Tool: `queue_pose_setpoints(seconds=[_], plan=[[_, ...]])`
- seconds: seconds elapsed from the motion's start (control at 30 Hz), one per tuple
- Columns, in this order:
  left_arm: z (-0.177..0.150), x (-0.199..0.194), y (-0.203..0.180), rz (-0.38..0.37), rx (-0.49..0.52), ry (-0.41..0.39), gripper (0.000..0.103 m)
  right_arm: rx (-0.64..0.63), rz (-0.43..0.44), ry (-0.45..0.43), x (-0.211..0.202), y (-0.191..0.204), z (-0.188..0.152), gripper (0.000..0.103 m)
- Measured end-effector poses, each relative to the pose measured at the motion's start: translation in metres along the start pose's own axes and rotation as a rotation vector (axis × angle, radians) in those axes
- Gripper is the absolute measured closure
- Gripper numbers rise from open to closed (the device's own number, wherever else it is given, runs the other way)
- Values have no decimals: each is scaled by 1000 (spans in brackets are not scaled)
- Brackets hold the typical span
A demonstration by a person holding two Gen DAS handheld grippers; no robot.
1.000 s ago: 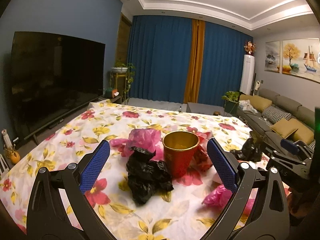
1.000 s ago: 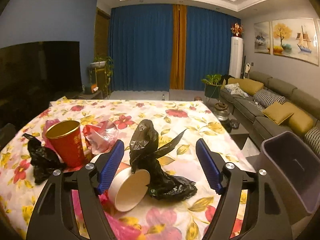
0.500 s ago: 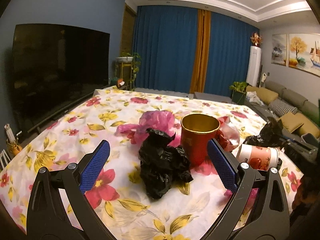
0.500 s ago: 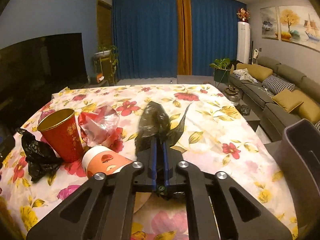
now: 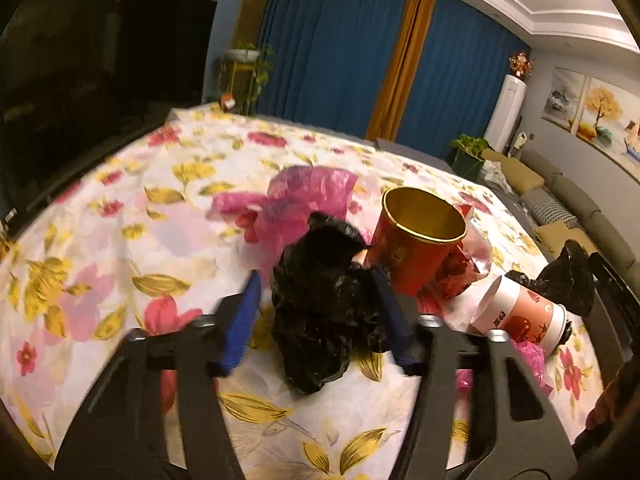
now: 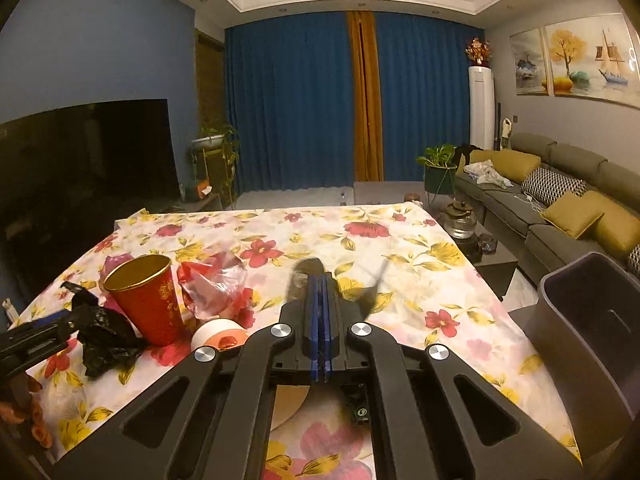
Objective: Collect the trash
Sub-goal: 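Grasp a black plastic bag with the left tool while the right tool grasps another black bag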
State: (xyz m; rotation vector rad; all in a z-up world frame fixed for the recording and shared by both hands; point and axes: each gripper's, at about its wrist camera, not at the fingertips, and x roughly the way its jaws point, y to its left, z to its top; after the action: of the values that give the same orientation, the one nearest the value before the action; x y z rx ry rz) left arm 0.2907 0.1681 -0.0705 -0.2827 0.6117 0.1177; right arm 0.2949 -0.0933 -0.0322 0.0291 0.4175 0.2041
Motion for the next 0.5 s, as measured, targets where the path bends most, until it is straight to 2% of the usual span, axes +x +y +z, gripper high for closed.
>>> queue_pose_setpoints(seconds=[0.1, 0.2, 0.33, 0.5], plan=[[-2, 1, 0, -19, 2, 15, 85, -5, 4, -6, -1, 2, 1, 102], [-5, -4, -6, -21, 30, -2, 98, -8, 8, -12, -4, 2, 2, 102], [-10, -20, -16, -11, 81, -47, 100, -3, 16, -23, -8, -1, 2, 102], [-8, -44, -16, -44, 66, -125, 101, 1, 21, -42, -13, -6, 7, 102]])
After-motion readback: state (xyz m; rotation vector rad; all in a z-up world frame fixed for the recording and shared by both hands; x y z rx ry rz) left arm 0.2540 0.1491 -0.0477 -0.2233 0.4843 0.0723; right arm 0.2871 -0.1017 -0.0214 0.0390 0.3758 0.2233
